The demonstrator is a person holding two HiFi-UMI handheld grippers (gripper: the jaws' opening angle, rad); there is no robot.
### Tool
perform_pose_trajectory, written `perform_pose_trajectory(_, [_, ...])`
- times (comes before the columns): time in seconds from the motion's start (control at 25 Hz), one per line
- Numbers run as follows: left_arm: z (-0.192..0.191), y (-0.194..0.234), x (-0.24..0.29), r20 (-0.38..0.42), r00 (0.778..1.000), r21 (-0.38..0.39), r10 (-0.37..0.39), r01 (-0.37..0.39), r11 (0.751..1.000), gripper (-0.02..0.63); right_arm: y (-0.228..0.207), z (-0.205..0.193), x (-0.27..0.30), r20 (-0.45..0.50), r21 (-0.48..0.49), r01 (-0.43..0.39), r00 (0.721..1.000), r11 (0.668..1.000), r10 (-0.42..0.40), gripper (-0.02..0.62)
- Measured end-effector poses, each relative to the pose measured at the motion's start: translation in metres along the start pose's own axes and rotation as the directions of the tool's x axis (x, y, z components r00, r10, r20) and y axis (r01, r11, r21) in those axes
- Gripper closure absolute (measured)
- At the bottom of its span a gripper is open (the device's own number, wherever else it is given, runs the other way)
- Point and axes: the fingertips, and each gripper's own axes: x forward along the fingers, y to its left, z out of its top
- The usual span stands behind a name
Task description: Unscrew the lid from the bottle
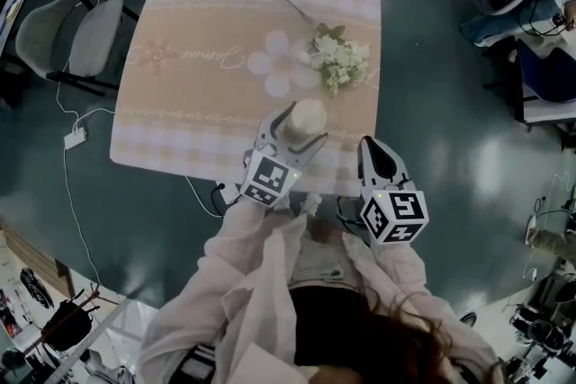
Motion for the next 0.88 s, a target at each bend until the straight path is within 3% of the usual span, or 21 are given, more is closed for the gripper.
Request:
perform_pose_trajectory(0.32, [-0.001, 0.003, 0.008, 0.005, 1.0, 0.021, 0.024, -0.024, 0.999, 0.244, -0.004, -0.003, 0.006, -0.014, 0.005, -0.001, 1.0, 1.0, 0.001, 0.581])
perform_pose_trajectory(0.36, [-0.001, 0.004, 0.008, 0.003, 1.0, 0.028, 0.027, -0.027, 0.999, 0.248, -0.005, -0.003, 0.007, -0.015, 0.005, -0.002, 1.0, 1.0, 0.002, 0.581])
perform_pose_trajectory(0.4, [-0.001, 0.004, 0.008, 0.003, 1.0, 0.031, 0.03, -0.03, 0.999, 0.293, -0.005, -0.002, 0.008, -0.016, 0.006, -0.004, 1.0, 1.0, 0.004, 0.581])
perform_pose_trajectory(0.64, [0.0, 0.006, 0.009, 0.009, 0.999, 0.032, 0.03, -0.031, 0.999, 0.291, -0.003, -0.001, 0.015, -0.016, 0.002, -0.01, 1.0, 1.0, 0.01, 0.581])
perform_pose_trajectory(0.88, [0.001, 0.009, 0.008, 0.004, 1.0, -0.008, 0.026, -0.026, 1.0, 0.293, -0.002, -0.001, 0.016, -0.022, 0.001, -0.017, 1.0, 1.0, 0.017, 0.581])
